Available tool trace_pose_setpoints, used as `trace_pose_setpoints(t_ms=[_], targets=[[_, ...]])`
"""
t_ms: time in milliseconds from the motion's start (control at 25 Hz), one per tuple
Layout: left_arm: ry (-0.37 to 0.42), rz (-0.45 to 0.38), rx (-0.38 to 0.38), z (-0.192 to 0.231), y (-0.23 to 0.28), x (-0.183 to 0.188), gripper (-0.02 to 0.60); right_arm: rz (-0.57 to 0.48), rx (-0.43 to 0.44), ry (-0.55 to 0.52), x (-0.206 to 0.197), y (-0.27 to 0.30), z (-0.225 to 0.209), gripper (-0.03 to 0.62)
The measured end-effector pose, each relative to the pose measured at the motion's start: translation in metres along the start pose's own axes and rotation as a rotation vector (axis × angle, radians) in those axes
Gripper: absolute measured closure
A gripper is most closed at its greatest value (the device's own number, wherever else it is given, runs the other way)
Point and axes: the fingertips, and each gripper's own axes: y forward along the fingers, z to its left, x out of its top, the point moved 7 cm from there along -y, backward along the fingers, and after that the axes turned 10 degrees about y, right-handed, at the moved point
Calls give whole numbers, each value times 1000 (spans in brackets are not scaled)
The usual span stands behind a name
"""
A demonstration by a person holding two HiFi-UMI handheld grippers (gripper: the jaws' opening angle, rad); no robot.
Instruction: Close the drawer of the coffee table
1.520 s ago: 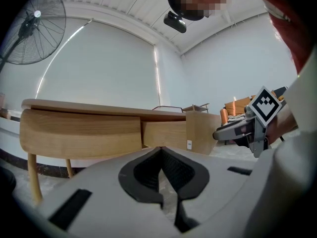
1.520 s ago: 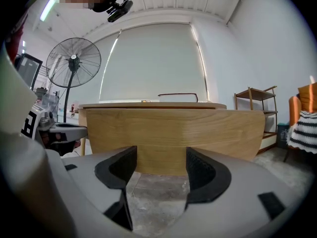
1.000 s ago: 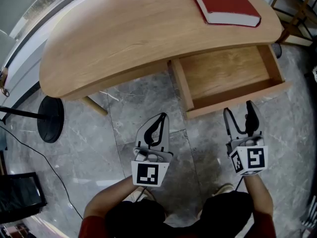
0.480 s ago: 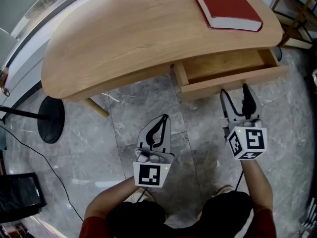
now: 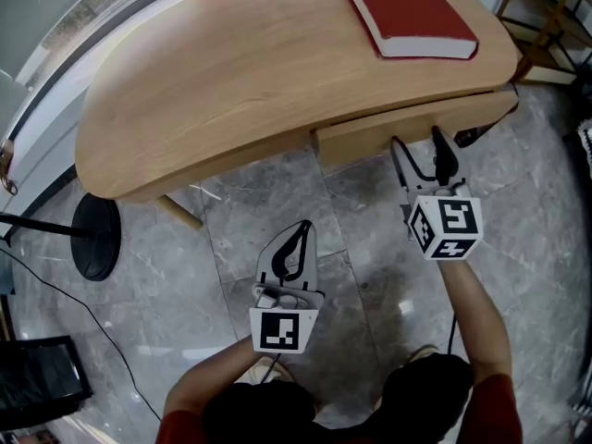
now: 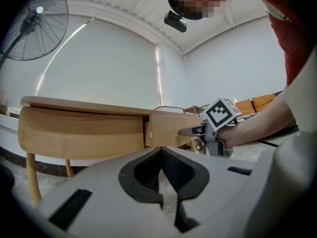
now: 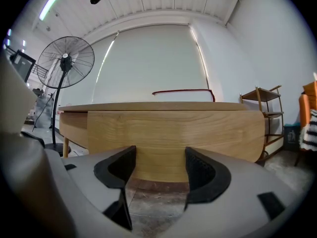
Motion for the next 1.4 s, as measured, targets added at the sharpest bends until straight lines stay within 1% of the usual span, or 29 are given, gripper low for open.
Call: trace_pose_setpoints(t_ms=[400,680,1400], targets=[[6,-11,-9,-2,2,1,574,-40,-4,-7,1,33,-3,297],[7,6,-15,-4,1,-3,574,-70,0,-13,2,48,-4,296],[15,14,-26,-6,4,-5,574,-84,6,-14,0,48,-4,298]])
